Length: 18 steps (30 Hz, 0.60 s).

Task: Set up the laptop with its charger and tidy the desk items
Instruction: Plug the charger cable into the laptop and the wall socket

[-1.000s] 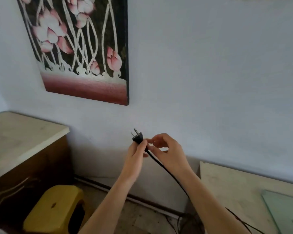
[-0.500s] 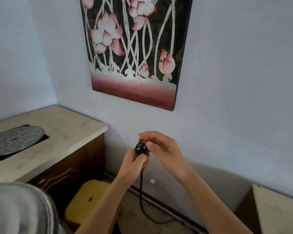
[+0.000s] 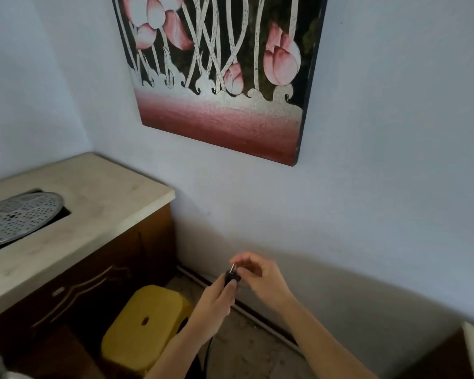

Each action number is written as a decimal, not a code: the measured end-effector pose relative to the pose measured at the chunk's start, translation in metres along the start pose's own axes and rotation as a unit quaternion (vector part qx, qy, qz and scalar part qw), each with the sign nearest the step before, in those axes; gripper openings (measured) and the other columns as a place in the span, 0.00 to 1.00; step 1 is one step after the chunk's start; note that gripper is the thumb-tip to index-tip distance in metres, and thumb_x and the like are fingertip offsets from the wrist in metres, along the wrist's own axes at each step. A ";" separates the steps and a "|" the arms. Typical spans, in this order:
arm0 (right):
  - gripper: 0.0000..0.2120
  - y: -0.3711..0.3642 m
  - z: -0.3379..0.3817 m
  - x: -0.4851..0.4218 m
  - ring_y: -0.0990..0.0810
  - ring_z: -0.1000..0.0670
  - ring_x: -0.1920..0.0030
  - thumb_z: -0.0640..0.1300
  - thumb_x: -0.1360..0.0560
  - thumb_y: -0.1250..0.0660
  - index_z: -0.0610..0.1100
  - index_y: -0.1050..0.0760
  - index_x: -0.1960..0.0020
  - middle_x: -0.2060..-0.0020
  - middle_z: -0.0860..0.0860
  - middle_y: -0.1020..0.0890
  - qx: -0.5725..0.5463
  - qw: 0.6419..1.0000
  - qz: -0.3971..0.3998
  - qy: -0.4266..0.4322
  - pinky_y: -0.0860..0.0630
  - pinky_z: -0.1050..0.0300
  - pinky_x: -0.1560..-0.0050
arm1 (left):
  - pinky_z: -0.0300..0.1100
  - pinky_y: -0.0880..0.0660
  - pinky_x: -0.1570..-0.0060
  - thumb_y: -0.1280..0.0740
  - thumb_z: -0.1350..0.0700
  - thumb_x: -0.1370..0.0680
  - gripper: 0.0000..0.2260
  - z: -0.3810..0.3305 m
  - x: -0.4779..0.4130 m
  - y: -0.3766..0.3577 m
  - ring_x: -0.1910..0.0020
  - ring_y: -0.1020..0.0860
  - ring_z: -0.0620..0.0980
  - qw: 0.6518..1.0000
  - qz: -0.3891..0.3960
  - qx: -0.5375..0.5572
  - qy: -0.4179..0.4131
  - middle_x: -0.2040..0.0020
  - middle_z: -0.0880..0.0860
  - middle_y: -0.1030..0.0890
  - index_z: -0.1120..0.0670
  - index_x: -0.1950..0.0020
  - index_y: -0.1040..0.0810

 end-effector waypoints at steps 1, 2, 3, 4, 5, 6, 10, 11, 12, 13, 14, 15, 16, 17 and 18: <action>0.19 0.005 -0.014 -0.012 0.19 0.58 0.56 0.31 0.24 0.36 0.56 0.22 0.57 0.60 0.57 0.18 0.004 1.000 0.009 -0.009 0.23 0.66 0.52 | 0.35 0.41 0.75 0.45 0.53 0.18 0.11 0.007 -0.015 -0.004 0.77 0.37 0.42 1.000 -0.004 -0.017 -0.001 0.74 0.46 0.31 0.55 0.52 0.27; 0.19 0.009 -0.027 -0.024 0.18 0.57 0.56 0.31 0.24 0.37 0.55 0.22 0.57 0.60 0.56 0.18 0.005 1.000 0.013 -0.018 0.23 0.66 0.53 | 0.34 0.40 0.74 0.45 0.52 0.18 0.11 0.014 -0.030 -0.008 0.77 0.35 0.41 0.999 -0.005 -0.036 -0.005 0.74 0.46 0.30 0.54 0.51 0.26; 0.18 0.014 -0.041 -0.035 0.18 0.56 0.56 0.31 0.24 0.37 0.55 0.22 0.58 0.60 0.55 0.18 0.006 1.000 0.013 -0.025 0.23 0.66 0.53 | 0.34 0.38 0.73 0.44 0.52 0.18 0.11 0.021 -0.045 -0.011 0.77 0.34 0.40 0.999 -0.006 -0.050 -0.008 0.73 0.46 0.28 0.54 0.50 0.25; 0.18 0.019 -0.054 -0.045 0.18 0.55 0.56 0.31 0.24 0.37 0.54 0.23 0.58 0.61 0.55 0.18 0.010 0.999 0.010 -0.033 0.23 0.66 0.53 | 0.34 0.37 0.72 0.44 0.52 0.18 0.10 0.029 -0.059 -0.015 0.77 0.32 0.40 0.998 -0.009 -0.056 -0.004 0.72 0.47 0.25 0.53 0.48 0.24; 0.17 0.023 -0.069 -0.054 0.17 0.54 0.55 0.31 0.24 0.37 0.54 0.23 0.58 0.60 0.54 0.18 0.013 0.999 0.008 -0.040 0.22 0.65 0.52 | 0.34 0.37 0.71 0.44 0.53 0.18 0.10 0.038 -0.072 -0.018 0.76 0.31 0.40 0.999 -0.013 -0.053 0.006 0.69 0.48 0.23 0.52 0.46 0.24; 0.17 0.027 -0.084 -0.062 0.17 0.53 0.54 0.31 0.24 0.37 0.53 0.23 0.57 0.60 0.54 0.18 0.016 0.999 0.006 -0.049 0.22 0.64 0.51 | 0.35 0.37 0.71 0.43 0.53 0.18 0.09 0.048 -0.084 -0.021 0.76 0.30 0.40 0.999 -0.018 -0.044 0.016 0.67 0.49 0.21 0.51 0.44 0.24; 0.16 0.041 -0.146 -0.090 0.18 0.53 0.52 0.33 0.24 0.36 0.54 0.22 0.56 0.58 0.56 0.17 0.032 0.996 0.014 -0.082 0.22 0.61 0.47 | 0.32 0.34 0.69 0.42 0.53 0.19 0.08 0.095 -0.124 -0.035 0.73 0.27 0.38 0.996 -0.060 -0.060 0.031 0.64 0.52 0.18 0.45 0.42 0.26; 0.16 0.044 -0.161 -0.097 0.18 0.56 0.50 0.35 0.23 0.35 0.57 0.22 0.55 0.56 0.59 0.17 0.047 0.995 0.015 -0.084 0.23 0.61 0.45 | 0.32 0.33 0.69 0.41 0.52 0.19 0.08 0.108 -0.133 -0.039 0.73 0.26 0.38 0.994 -0.072 -0.071 0.032 0.63 0.52 0.17 0.45 0.42 0.25; 0.14 0.047 -0.177 -0.103 0.20 0.60 0.47 0.39 0.23 0.35 0.60 0.23 0.53 0.52 0.62 0.18 0.072 0.994 0.015 -0.077 0.24 0.62 0.43 | 0.32 0.33 0.69 0.41 0.51 0.19 0.09 0.122 -0.141 -0.043 0.72 0.25 0.38 0.993 -0.083 -0.076 0.036 0.63 0.52 0.17 0.45 0.43 0.25; 0.12 0.052 -0.193 -0.109 0.23 0.64 0.43 0.45 0.23 0.34 0.63 0.25 0.49 0.46 0.66 0.21 0.119 0.991 0.008 -0.060 0.26 0.64 0.41 | 0.32 0.33 0.68 0.41 0.51 0.19 0.09 0.137 -0.150 -0.046 0.72 0.25 0.39 0.992 -0.090 -0.076 0.043 0.63 0.52 0.17 0.45 0.43 0.24; 0.10 0.058 -0.209 -0.115 0.28 0.66 0.39 0.50 0.23 0.35 0.64 0.26 0.44 0.40 0.68 0.25 0.180 0.983 -0.003 -0.038 0.31 0.66 0.38 | 0.32 0.33 0.68 0.41 0.51 0.19 0.09 0.152 -0.160 -0.048 0.72 0.25 0.39 0.991 -0.096 -0.077 0.051 0.63 0.51 0.17 0.45 0.43 0.24; 0.13 0.065 -0.223 -0.121 0.34 0.66 0.34 0.54 0.23 0.37 0.62 0.27 0.39 0.35 0.68 0.30 0.250 0.968 -0.014 -0.012 0.36 0.65 0.35 | 0.32 0.32 0.67 0.41 0.51 0.19 0.08 0.167 -0.170 -0.050 0.71 0.23 0.39 0.990 -0.101 -0.081 0.058 0.64 0.51 0.17 0.46 0.43 0.24; 0.17 0.073 -0.237 -0.126 0.39 0.64 0.30 0.57 0.23 0.39 0.60 0.28 0.34 0.31 0.67 0.35 0.321 0.947 -0.025 0.022 0.41 0.63 0.31 | 0.31 0.31 0.66 0.41 0.52 0.19 0.08 0.183 -0.179 -0.053 0.69 0.22 0.40 0.988 -0.106 -0.087 0.067 0.64 0.50 0.16 0.46 0.43 0.24; 0.20 0.080 -0.249 -0.131 0.42 0.61 0.27 0.58 0.23 0.41 0.58 0.29 0.32 0.29 0.64 0.37 0.384 0.920 -0.039 0.066 0.46 0.59 0.27 | 0.30 0.30 0.65 0.41 0.52 0.19 0.08 0.198 -0.188 -0.056 0.66 0.20 0.39 0.986 -0.110 -0.097 0.074 0.63 0.49 0.16 0.46 0.44 0.24; 0.22 0.085 -0.261 -0.137 0.43 0.57 0.25 0.59 0.23 0.42 0.56 0.30 0.31 0.27 0.60 0.37 0.437 0.891 -0.053 0.112 0.48 0.54 0.25 | 0.28 0.30 0.63 0.40 0.52 0.20 0.08 0.213 -0.198 -0.059 0.64 0.20 0.38 0.985 -0.112 -0.108 0.078 0.63 0.48 0.16 0.46 0.44 0.24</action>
Point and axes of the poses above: each hand's wrist, its own x-axis away from the middle knuckle, its own y-axis out of the back of the hand, z = x × y, the point moved 3 cm from there along -x, towards the middle knuckle
